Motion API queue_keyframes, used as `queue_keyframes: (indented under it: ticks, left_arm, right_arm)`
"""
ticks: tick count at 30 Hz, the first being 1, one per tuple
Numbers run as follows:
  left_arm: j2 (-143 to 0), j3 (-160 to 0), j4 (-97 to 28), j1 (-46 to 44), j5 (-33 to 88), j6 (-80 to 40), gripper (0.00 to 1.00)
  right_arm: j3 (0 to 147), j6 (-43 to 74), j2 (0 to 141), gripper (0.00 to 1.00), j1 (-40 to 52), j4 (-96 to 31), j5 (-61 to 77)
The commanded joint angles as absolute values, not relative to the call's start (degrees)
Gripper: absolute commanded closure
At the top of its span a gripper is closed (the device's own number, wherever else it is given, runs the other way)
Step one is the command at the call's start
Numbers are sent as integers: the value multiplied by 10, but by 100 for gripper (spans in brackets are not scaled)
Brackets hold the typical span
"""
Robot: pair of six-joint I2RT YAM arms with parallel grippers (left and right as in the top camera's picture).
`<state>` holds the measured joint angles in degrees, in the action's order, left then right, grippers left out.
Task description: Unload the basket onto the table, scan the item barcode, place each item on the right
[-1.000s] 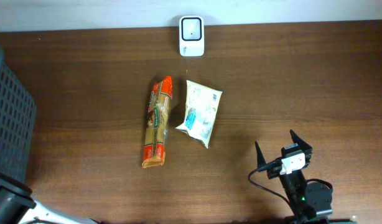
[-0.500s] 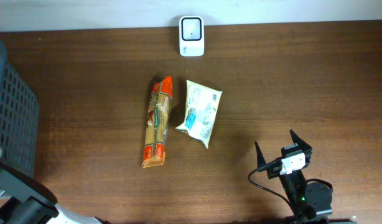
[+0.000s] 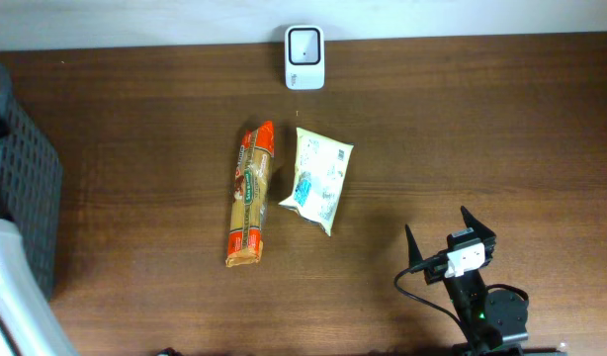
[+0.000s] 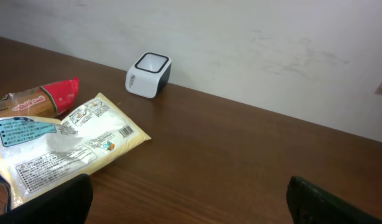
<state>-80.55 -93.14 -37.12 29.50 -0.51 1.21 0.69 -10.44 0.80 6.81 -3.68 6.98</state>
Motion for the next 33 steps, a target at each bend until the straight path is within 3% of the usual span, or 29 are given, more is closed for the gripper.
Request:
queue_keyframes:
  ticks: [1,7,16,19,23,25,29,33]
  left_arm:
    - [-827,-925,-426,175,41,-17,100]
    - [-912,-825,-513,17,32,-33,100]
    - [-1014,-697,-467,-31,52,-70,100]
    - [-1013,-704,-466,-41,59,-70,23]
    - [-997,-806,-526,-31,58,-65,18]
    - [-980,-891,-557,-15,58,-50,1]
    - [-948,-1087,-595,56,58,-42,1]
    - [-938,-1210,-594,198,24,-43,1]
  right_arm:
    - [3,-98,4,2,72,-39,73]
    - [3,-98,4,2,72,-39,73]
    - [3,-98,4,2,72,-39,73]
    - [3,-98,4,2,72,-39,73]
    - [3,-98,4,2,72,-39,73]
    - [3,-98,4,2,72,-39,73]
    - [3,-98,4,2,72,-39,73]
    - [3,-98,4,2,72,-39,73]
